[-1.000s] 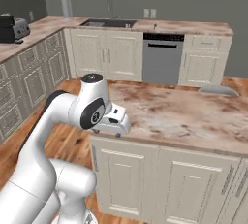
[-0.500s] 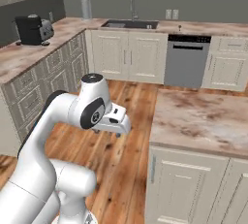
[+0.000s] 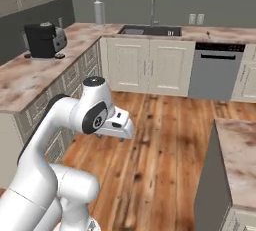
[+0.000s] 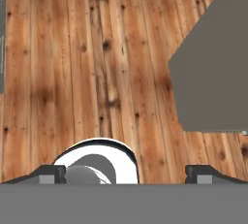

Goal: Take the fork and place it on the left side of the plate. Then take the spoon and place it on the right side of the plate. Make sure they're directly next to the plate.

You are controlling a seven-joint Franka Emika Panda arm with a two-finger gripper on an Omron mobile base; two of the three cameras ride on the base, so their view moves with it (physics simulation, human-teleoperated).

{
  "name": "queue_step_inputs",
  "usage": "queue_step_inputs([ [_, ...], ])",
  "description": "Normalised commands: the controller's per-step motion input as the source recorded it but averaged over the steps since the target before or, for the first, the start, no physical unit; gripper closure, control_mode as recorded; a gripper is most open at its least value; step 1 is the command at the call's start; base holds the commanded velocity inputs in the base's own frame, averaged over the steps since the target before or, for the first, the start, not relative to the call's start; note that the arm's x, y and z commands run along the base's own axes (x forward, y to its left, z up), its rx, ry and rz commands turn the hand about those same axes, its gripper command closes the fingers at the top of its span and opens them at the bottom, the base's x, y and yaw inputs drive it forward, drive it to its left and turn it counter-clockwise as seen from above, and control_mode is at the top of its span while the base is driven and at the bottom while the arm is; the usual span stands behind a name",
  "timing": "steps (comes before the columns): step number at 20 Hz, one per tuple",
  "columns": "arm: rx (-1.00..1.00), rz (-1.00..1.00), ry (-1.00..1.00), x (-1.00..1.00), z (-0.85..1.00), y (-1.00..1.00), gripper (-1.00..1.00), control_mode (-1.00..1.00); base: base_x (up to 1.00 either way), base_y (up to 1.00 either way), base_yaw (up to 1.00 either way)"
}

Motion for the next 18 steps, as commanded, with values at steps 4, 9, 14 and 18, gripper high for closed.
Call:
queue_step_inputs([
  [4, 0.00, 0.00, 0.00, 0.00, 0.00, 0.00, -1.00, 1.00, 1.00, 0.55, -0.10],
  [9, 0.00, 0.00, 0.00, 0.00, 0.00, 0.00, -1.00, 1.00, 1.00, 0.09, -0.14],
  [14, 0.00, 0.00, 0.00, 0.00, 0.00, 0.00, -1.00, 1.00, 1.00, -0.09, -0.18],
  [18, 0.00, 0.00, 0.00, 0.00, 0.00, 0.00, -1.00, 1.00, 1.00, -0.22, -0.14],
])
